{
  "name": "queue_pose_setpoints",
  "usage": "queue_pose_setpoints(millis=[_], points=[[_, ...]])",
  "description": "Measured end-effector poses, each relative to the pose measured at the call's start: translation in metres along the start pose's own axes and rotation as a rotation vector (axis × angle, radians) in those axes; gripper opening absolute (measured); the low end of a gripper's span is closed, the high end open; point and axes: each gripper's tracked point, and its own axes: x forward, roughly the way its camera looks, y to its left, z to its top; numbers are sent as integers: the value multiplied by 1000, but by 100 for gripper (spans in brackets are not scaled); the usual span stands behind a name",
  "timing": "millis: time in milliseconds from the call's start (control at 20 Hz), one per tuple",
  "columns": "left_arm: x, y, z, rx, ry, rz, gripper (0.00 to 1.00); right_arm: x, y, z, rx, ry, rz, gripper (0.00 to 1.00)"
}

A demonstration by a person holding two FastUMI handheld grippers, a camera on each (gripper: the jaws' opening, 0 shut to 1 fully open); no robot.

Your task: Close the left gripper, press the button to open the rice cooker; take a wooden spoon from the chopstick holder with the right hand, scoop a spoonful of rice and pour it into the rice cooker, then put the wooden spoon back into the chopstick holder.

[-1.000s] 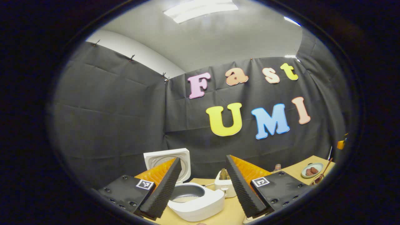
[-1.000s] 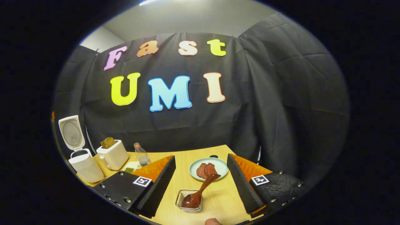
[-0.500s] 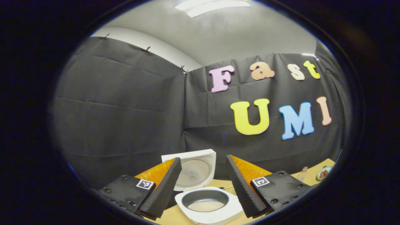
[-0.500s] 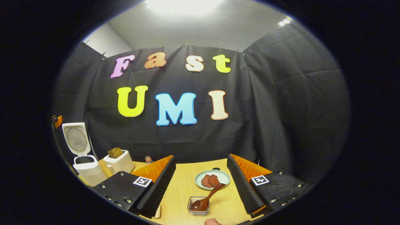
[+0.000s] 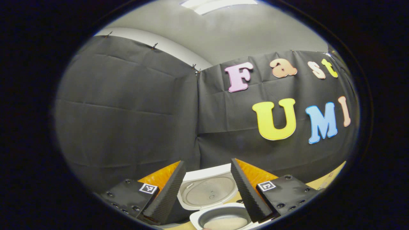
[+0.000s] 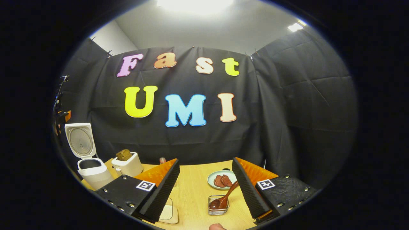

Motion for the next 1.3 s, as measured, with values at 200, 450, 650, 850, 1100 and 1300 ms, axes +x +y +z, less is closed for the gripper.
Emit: queue_pose_setpoints(millis=[200, 450, 650, 850, 1100, 1300], points=[[51, 3, -17, -14, 36, -4, 98, -14, 18, -8, -25, 5, -17, 100], [116, 0, -43, -44, 124, -10, 98, -28, 29, -26, -31, 28, -20, 100], [152, -3, -75, -27, 217, 11, 98, -31, 27, -40, -21, 47, -30, 100], [156, 0, -86, -34, 244, 45, 98, -33, 26, -36, -32, 25, -21, 100], [147, -1, -84, -46, 265, 55, 99, -31, 12, -29, -72, 0, -17, 100], [136, -6, -83, -40, 268, 48, 99, -24, -1, -22, -58, -2, 10, 100]])
